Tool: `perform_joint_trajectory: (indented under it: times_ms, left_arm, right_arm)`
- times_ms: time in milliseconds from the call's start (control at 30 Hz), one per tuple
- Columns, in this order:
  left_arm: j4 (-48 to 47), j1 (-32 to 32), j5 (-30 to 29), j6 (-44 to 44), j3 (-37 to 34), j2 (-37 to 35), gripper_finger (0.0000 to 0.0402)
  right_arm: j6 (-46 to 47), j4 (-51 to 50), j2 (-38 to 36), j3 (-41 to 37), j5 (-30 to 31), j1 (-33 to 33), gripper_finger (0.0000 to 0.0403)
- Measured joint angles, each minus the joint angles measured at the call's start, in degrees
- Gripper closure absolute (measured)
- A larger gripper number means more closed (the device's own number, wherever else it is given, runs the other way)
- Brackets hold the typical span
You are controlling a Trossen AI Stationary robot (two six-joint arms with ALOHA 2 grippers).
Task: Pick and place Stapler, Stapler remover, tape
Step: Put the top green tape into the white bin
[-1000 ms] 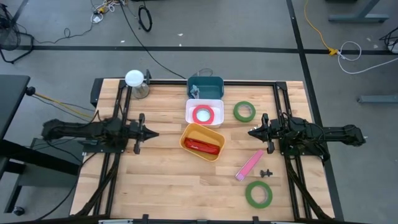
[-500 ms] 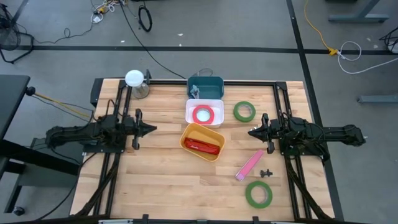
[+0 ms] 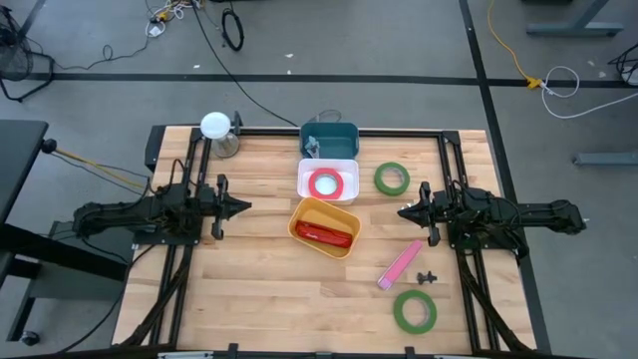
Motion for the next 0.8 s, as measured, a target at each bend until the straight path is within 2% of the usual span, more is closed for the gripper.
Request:
perform_joint_trajectory:
  times_ms: [200,333,600,800]
  left_arm:
    - [-0.02,-0.34,0.0,-0.94,-0.02,0.0,0.0401]
    - [-0.02,-1.52,0.0,1.42,-0.02,0.14,0.0399]
    - [1.47,-1.7,0.34,2.02,-0.09,0.34,0.0371]
    - [1.72,-1.7,0.45,2.04,-0.09,0.33,0.0366]
  right_arm:
    - [0.0,0.0,0.0,-0.01,0.0,-0.01,0.0396]
    - [0.0,0.0,0.0,0.0,0.0,-0.02,0.0396]
    - [0.0,0.0,0.0,0.0,0.0,0.0,0.0396]
    - [0.0,0.0,0.0,-0.01,0.0,-0.01,0.0396]
